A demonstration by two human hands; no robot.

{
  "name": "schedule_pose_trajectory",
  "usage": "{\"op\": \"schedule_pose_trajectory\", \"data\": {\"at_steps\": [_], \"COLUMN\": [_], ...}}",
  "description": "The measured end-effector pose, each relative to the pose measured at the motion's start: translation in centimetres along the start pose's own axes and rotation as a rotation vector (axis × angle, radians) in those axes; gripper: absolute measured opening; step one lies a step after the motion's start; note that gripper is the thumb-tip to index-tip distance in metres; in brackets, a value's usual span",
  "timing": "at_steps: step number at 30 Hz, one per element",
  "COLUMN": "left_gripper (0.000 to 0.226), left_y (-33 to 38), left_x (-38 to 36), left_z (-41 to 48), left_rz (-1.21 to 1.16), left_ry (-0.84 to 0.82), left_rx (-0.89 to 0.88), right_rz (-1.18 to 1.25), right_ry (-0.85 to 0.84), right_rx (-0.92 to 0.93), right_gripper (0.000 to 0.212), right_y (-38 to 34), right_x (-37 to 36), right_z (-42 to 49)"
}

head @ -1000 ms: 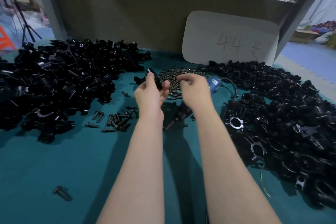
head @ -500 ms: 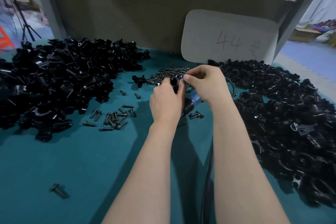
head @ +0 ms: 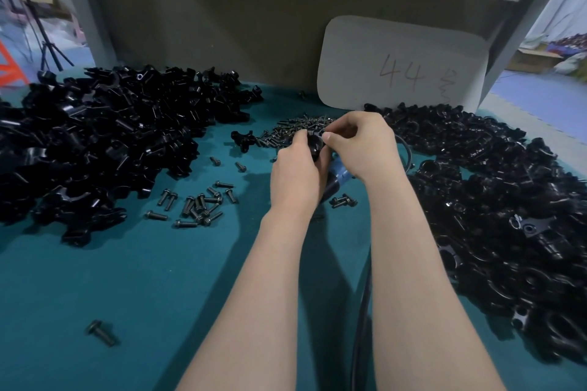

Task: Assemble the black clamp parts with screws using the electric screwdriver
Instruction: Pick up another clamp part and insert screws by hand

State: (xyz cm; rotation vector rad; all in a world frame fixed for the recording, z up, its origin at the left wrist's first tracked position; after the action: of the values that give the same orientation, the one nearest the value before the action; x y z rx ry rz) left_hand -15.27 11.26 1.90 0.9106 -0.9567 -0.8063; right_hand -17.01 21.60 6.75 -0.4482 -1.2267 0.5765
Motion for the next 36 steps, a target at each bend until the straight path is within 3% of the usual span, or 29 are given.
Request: {"op": "schedule_pose_trajectory", "data": {"at_steps": [11,22,30,36], "left_gripper": [0.046,0.027,0.031,0.026], "left_y": [0.1,0.3,0.1,0.5], "left_x": [0.3,0.5,0.8,0.6], "left_z": [-0.1,0.3,0.2,0.1], "left_rz": [-0.059,-0.052,-0.047,-0.03], "left_ry": [0.016,0.079,0.093,0.079], "left_rx": [0.04,0.06,0.057,0.044], "right_rz": [0.001,0.011,0.014,-0.003], "right_ry": [0.083,0.123,0.081,0.142], "right_rx": [0.004,0.005,0.063,0.03], "right_gripper": [0.006,0.008,0.008,0.01], "right_y": [-0.9,-1.2,-1.2,-0.9], "right_x": [0.0,-0.5,-0.7,-0.6], "right_z": [-0.3,-0.2,-0.2,-0.3]}}
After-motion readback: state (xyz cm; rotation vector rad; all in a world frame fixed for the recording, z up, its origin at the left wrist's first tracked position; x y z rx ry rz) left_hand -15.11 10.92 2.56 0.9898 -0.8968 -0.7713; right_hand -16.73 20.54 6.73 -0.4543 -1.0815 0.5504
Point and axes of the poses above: each hand's wrist, its own z-axis towards the middle knuckle, its own x-axis out of the back of the hand, y = z × x, the point moved 5 cm from there along z, towards the middle knuckle, and after that the axes turned 10 degrees about -z, right-handed, at the moved point
